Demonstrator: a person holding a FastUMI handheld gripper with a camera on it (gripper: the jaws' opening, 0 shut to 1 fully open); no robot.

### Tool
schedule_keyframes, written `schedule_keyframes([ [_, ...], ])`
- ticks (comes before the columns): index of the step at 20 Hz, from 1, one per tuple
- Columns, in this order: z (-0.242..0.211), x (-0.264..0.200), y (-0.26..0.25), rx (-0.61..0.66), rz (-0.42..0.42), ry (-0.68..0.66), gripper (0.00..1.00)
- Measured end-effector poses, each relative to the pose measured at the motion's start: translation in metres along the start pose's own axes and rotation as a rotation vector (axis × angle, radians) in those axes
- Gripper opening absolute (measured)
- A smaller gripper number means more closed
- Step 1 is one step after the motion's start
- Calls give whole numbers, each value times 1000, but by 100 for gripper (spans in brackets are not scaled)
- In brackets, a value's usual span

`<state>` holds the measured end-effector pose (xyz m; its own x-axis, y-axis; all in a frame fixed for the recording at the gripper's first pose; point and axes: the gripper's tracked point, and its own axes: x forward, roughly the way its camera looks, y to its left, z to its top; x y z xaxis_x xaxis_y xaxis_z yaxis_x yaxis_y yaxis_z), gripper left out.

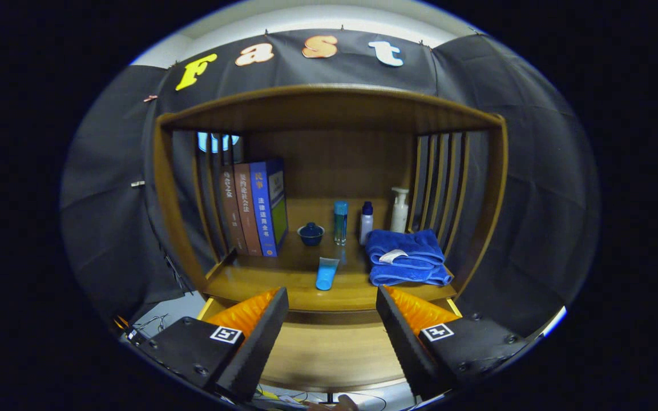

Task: Pull open the drawer, take out the items inside it, and place them on the countertop above the cabinet.

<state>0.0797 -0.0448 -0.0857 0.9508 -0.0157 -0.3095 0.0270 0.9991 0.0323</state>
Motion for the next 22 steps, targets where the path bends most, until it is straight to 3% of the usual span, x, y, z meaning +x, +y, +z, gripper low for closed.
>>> schedule_keyframes([
  [6, -50, -54, 1, 28, -25, -144, 98],
  [16, -187, -56, -15, 89, -69, -36, 98],
  [22, -212, -33, -13, 85, -64, 10, 98],
])
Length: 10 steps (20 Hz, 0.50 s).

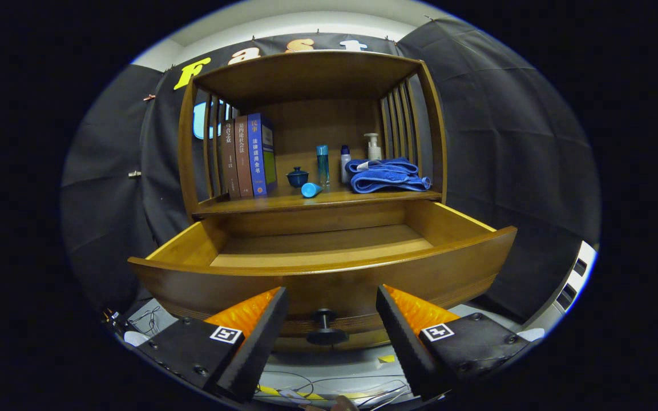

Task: Pull open the drawer, take out the items inside it, and place them on the countertop above the cabinet.

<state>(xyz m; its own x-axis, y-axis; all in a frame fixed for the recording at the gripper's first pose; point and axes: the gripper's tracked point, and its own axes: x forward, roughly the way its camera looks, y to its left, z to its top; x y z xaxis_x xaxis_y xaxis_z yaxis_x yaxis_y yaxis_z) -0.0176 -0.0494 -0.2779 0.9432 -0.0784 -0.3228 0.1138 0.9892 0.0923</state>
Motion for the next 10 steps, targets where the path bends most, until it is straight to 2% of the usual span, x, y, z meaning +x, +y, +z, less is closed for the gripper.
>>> schedule_keyframes([
  [4, 0, 5, 11, -33, 39, 4, 98],
  [10, 9, 31, 14, -22, 39, 19, 98],
])
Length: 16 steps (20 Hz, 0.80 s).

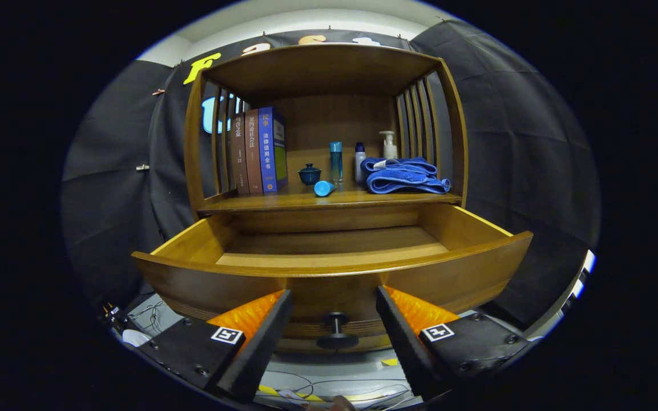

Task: Pull open the drawer, take out the items inside it, and place them on the countertop above the cabinet.

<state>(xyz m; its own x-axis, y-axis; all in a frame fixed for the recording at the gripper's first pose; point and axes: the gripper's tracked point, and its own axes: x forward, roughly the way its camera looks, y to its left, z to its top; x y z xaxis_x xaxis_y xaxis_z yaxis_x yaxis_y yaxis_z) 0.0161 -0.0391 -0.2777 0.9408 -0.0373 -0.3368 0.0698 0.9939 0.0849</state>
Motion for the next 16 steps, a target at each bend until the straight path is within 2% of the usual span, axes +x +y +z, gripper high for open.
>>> schedule_keyframes([
  [16, 31, 116, 7, 0, -7, -13, 98],
])
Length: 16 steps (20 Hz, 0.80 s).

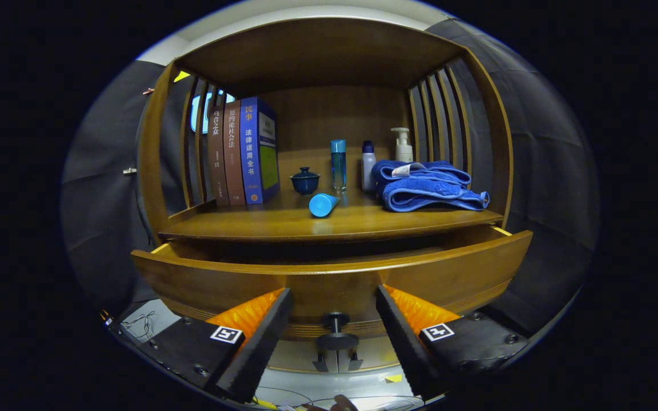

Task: Pull open the drawer, take out the items inside it, and place them on the countertop above the cabinet.

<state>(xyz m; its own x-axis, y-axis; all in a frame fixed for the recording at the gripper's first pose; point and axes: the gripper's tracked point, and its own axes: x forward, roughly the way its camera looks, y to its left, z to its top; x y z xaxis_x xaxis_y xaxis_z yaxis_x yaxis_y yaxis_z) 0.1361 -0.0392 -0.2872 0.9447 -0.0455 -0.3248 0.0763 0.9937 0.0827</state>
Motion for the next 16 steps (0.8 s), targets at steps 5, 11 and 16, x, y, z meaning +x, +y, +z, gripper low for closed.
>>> schedule_keyframes([
  [5, 5, 24, 0, 7, -1, -7, 98],
  [11, 9, 39, 1, 2, -2, -11, 98],
  [16, 9, 39, 1, -4, 0, -20, 98],
])
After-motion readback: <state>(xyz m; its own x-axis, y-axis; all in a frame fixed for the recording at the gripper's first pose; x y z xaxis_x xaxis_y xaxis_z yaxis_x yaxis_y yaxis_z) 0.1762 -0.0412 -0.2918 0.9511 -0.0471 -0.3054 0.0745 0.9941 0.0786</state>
